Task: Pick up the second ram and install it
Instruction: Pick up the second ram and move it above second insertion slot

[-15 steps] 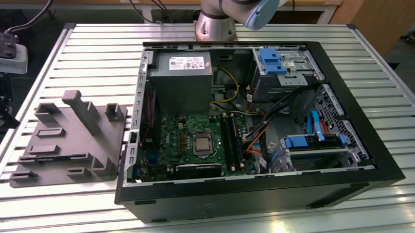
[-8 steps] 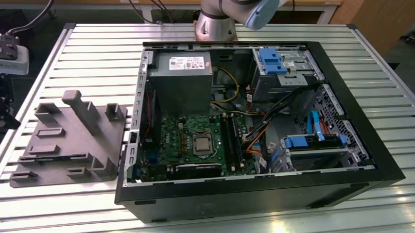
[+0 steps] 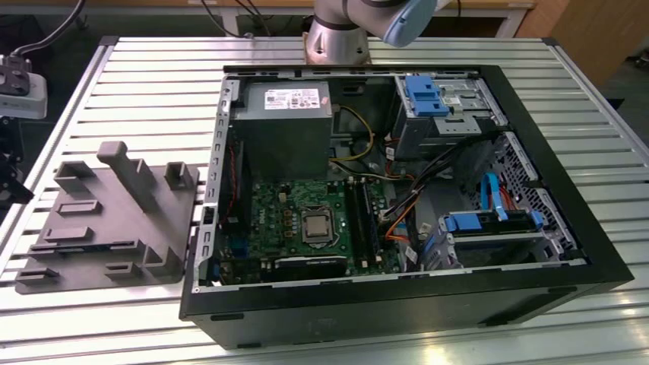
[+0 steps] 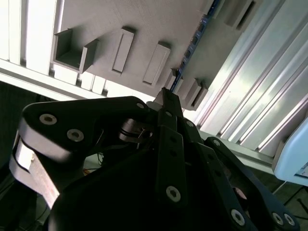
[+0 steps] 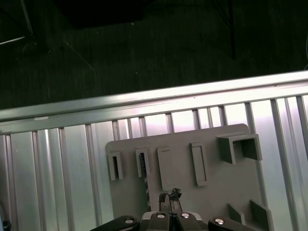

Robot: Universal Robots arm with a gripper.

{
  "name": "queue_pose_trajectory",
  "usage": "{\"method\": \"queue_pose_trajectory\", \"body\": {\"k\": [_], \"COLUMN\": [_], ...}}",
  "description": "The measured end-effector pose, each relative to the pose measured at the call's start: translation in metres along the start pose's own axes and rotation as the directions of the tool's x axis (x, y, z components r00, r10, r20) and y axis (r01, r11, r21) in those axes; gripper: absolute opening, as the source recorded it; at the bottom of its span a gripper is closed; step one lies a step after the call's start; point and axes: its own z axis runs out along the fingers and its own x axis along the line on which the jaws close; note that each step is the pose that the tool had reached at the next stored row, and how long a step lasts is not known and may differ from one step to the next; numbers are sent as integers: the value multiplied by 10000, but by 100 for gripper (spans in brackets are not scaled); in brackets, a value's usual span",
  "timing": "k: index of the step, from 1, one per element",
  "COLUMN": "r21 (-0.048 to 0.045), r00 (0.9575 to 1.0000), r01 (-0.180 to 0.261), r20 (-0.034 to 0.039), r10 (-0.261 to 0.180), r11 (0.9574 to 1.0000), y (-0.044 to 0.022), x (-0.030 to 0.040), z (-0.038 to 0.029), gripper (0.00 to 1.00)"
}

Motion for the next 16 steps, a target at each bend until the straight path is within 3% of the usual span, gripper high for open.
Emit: {"method": "queue_pose_trajectory", "body": {"k": [16], "r21": [-3], "r00": [9999], "r01": [154], "r20": [-7], "r10": [-154], "r11": [9999], "y": [-2], "x": [1], "z": [43], "gripper": [11]}}
